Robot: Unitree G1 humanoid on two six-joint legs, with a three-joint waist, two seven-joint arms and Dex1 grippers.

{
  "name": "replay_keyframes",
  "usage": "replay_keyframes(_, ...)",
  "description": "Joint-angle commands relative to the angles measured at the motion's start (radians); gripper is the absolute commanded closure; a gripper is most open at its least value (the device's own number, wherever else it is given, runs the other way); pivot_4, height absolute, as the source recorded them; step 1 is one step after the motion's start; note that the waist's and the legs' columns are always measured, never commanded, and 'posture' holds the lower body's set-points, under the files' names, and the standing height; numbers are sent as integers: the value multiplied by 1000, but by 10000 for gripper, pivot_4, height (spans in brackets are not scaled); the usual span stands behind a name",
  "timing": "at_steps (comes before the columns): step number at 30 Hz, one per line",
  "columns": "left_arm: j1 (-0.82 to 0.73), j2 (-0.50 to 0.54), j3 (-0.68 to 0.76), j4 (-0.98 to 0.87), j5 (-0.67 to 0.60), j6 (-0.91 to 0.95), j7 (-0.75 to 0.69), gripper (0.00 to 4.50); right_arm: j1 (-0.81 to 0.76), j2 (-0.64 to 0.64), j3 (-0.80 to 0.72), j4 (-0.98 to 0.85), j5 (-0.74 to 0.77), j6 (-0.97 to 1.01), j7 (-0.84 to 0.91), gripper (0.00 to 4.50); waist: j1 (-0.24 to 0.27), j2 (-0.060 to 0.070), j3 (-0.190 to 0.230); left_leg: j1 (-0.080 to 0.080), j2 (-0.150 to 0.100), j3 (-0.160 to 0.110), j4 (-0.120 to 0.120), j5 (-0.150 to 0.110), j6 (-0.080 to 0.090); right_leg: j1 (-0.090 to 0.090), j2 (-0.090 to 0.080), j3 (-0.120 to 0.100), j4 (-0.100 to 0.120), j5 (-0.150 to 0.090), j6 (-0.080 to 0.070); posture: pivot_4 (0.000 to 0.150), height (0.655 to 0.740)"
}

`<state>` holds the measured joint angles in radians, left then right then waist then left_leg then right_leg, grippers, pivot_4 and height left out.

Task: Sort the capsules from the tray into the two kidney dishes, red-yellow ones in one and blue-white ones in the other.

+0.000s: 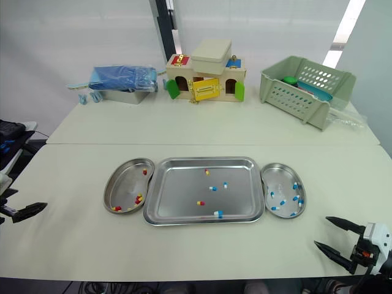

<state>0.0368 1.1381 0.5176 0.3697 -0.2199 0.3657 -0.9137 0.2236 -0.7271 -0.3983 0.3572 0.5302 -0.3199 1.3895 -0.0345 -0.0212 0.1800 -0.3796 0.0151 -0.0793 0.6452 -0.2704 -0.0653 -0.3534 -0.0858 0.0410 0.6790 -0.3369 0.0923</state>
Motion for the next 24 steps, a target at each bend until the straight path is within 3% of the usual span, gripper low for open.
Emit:
replay_keyframes(1,-4,14,33,7,-4,-11,-2,87,-5,-11,-32,10,8,-27,15,0,0,0,0,0,0,0,0,0,0,0,0,0,0,0,0,1500,7400)
replay_keyframes(11,10,-4,34,-59,-29,-14,-37,87,21,3,-20,-28,22,-24,34,0,0,0,0,0,0,0,0,0,0,0,0,0,0,0,0,1500,7400)
replay_keyframes(14,29,-31,38,-176,-74,13,-65,87,67,14,0,-136,37,0,41,0,1,0,0,0,0,0,0,0,0,0,0,0,0,0,0,1500,7400)
replay_keyframes(19,49,-70,-43,-420,-144,71,-122,87,170,85,104,-511,52,104,-80,0,2,1,0,-1,1,0,0,0,0,0,0,0,0,0,0,1500,7400)
replay_keyframes(24,-18,-108,-169,-564,-172,107,-127,87,183,132,176,-671,39,179,-192,0,3,0,0,-1,1,0,1,0,0,1,0,0,0,0,0,1500,7400)
